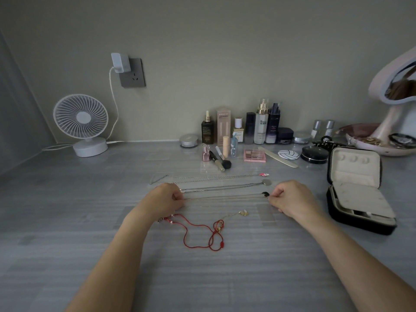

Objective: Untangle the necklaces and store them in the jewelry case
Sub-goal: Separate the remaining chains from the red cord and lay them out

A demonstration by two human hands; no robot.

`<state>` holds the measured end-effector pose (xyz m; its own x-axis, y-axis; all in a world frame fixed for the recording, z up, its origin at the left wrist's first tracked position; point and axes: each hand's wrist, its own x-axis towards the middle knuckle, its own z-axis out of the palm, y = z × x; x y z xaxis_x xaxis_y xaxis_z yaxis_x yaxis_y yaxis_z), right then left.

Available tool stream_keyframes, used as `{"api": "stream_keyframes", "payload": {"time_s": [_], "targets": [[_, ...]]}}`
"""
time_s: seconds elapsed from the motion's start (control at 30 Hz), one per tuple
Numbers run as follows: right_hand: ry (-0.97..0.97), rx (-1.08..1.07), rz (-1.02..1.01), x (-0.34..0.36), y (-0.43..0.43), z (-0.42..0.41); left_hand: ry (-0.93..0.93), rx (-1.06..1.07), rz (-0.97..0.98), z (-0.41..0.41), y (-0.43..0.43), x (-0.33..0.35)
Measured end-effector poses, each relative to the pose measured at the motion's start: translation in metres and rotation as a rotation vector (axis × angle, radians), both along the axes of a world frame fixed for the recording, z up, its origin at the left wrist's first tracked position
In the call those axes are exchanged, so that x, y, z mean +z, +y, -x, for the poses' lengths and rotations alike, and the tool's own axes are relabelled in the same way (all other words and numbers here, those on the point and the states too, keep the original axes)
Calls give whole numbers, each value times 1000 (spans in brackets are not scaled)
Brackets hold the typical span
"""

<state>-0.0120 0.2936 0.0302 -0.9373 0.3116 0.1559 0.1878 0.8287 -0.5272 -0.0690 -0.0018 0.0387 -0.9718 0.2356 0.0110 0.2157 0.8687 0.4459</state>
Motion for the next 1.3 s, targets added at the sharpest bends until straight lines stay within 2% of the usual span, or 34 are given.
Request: {"api": "stream_keyframes", "payload": {"time_s": [0.2,0.3,0.43,0.5,0.6,0.8,0.87,0.93,1.03,1.2,1.3], "targets": [[51,36,-72,-1,-1,-1,-20,41,15,1,-7,1],[137,228,-78,2,-14,-7,83,70,4,0,-3,3],[26,466,-193,3,-36,-14,243,-22,-140,-13,21,8],[-1,476,-304,0,-43,-15,210,-131,-195,-22,37,5],[-2,455,-342,-1,-46,-15,173,-235,-176,-31,54,-5],[32,442,-482,3,-47,-17,198,-284,-136,-37,68,-12],[118,458,-444,4,-46,-19,215,-261,-203,-40,69,-10],[306,503,-362,4,-47,-20,205,-242,-281,-43,72,-9],[491,560,-265,6,-51,-22,58,-251,-376,-43,75,-9],[474,615,-73,9,-52,-22,-71,-284,-699,-44,78,-4],[465,556,99,11,-53,-24,-92,-264,-820,-44,77,-1]]}}
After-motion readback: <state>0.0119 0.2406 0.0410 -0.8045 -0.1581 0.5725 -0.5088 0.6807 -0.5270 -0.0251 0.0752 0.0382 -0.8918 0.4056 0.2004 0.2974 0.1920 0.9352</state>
